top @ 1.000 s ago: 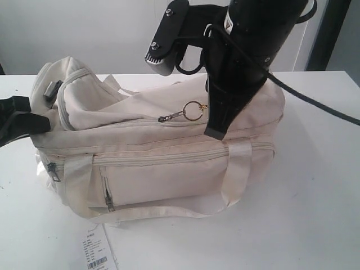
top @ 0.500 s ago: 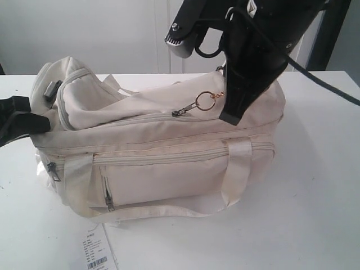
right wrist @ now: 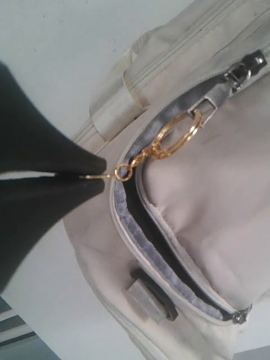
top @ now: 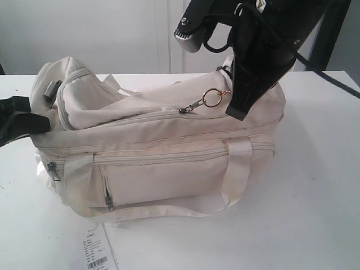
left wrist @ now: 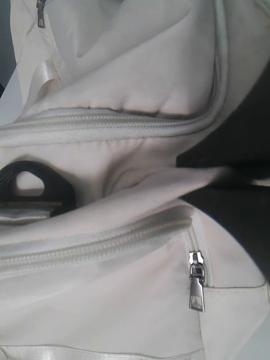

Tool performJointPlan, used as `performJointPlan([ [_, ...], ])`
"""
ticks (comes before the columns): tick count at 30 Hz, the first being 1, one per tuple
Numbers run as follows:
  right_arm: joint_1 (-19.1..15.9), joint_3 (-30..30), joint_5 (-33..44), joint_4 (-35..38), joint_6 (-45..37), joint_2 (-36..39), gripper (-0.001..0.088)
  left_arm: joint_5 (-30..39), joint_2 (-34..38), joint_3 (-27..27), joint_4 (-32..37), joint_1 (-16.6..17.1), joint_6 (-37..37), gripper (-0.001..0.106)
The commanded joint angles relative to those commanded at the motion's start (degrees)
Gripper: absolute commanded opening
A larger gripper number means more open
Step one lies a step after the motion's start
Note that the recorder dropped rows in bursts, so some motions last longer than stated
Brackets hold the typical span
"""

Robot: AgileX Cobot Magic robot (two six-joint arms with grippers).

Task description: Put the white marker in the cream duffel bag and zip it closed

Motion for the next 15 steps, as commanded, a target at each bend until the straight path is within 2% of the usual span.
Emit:
performJointPlan([
  [10, 0.0, 0.0, 0.0, -0.1, 0.0, -0.7, 0.0000, 0.0, 0.0, 0.0, 0.2, 0.0, 0.0, 0.000],
  [15, -2.1, 0.0, 0.0, 0.0, -0.2, -1.7, 0.0000, 0.0, 0.0, 0.0, 0.4, 0.0, 0.0, 0.000],
])
